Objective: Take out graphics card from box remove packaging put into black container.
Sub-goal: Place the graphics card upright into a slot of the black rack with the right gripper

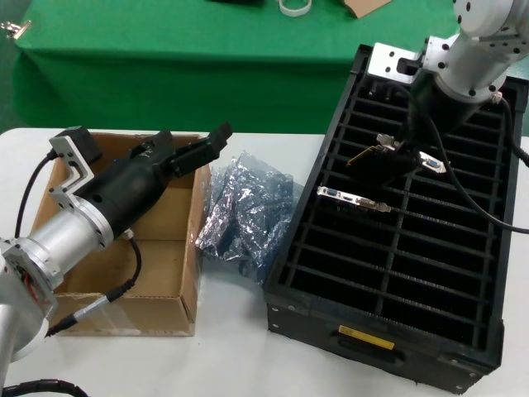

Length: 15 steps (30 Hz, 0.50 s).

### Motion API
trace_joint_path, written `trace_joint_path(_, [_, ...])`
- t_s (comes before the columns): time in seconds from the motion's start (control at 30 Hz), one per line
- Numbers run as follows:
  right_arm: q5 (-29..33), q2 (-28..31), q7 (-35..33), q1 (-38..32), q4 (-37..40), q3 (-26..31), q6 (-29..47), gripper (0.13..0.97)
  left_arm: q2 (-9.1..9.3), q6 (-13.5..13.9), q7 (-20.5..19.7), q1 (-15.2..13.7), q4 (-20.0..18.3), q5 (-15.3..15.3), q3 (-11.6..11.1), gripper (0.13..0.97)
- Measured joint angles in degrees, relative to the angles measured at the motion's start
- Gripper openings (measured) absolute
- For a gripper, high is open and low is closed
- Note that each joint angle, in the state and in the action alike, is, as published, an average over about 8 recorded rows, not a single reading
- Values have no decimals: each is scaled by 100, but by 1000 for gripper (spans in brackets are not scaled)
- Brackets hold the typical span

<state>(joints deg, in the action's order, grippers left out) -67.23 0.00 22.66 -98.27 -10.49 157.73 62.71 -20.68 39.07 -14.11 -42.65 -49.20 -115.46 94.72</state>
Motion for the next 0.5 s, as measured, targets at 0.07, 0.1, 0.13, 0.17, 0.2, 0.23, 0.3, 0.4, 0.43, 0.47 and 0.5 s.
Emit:
trace_joint_path(0.07, [19, 0, -15, 0, -12, 0, -31, 211, 2, 0, 1, 3, -2, 6, 2, 966])
trace_joint_path(0.1, [29, 0, -23, 0, -18, 0, -47, 214, 3, -1, 1, 4, -4, 9, 2, 966])
trace_joint_path(0.13, [41, 0, -31, -1, -24, 0, -64, 218, 4, -2, 1, 7, -7, 11, 3, 966])
trace_joint_path(0.17, [53, 0, -38, -1, -29, 0, -81, 218, 5, -4, 1, 9, -11, 14, 3, 966])
trace_joint_path(0.2, [65, 0, -45, -2, -35, 0, -98, 230, 5, -6, 1, 12, -15, 16, 3, 966])
trace_joint_path(0.23, [79, 0, -52, -2, -39, 0, -115, 241, 6, -8, 1, 14, -18, 17, 3, 966])
trace_joint_path(0.3, [105, 0, -66, -3, -49, 0, -150, 265, 8, -13, 0, 19, -26, 20, 0, 966])
trace_joint_path(0.4, [139, 0, -90, -1, -62, 0, -208, 300, 11, -21, -2, 25, -37, 22, -4, 966])
trace_joint_path(0.43, [147, 0, -98, 0, -66, 0, -229, 312, 12, -24, -2, 27, -40, 23, -6, 966])
trace_joint_path(0.47, [156, 0, -107, 3, -69, 0, -252, 312, 12, -28, -2, 29, -42, 24, -8, 966])
trace_joint_path(0.5, [163, 0, -115, 5, -73, 0, -275, 332, 13, -31, -2, 30, -44, 24, -10, 966])
